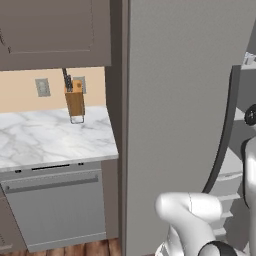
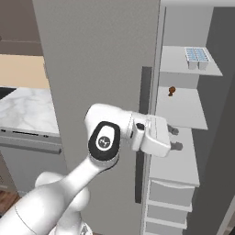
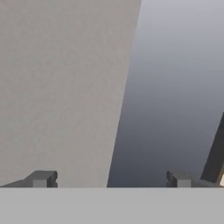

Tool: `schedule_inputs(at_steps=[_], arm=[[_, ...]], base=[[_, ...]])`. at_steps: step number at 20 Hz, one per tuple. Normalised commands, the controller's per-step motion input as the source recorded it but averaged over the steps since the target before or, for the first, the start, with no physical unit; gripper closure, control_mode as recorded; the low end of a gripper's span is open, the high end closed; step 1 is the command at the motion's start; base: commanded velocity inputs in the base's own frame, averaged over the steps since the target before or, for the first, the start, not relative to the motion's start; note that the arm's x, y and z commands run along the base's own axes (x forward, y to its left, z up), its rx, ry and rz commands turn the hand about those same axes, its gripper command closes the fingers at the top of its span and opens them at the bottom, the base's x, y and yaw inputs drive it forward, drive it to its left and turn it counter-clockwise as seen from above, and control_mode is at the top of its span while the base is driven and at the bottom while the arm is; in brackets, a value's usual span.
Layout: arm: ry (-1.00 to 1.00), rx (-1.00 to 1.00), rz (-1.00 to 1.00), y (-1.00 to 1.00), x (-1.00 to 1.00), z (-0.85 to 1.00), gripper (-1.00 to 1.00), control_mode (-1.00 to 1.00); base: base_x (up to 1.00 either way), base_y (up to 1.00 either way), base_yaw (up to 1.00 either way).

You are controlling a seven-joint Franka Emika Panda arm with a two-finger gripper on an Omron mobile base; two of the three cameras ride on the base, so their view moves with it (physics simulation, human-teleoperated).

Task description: Open the freezer door, pick up the ice cube tray from the freezer, and place it on the dining counter.

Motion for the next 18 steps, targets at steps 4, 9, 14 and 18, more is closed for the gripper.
schedule_inputs(at_steps=[4,9,14,18], arm=[[0.04,0.01,0.14,0.82,-0.37,0.09,-1.00,-1.00],[0.06,0.07,0.17,0.72,-0.27,0.23,-1.00,-1.00],[0.09,0.12,0.20,0.65,-0.20,0.24,-1.00,-1.00],[0.10,0.12,0.22,0.71,-0.17,0.20,-1.00,-1.00]], base=[[0.00,0.00,0.00],[0.00,0.00,0.00],[0.00,0.00,0.00],[0.00,0.00,0.00]])
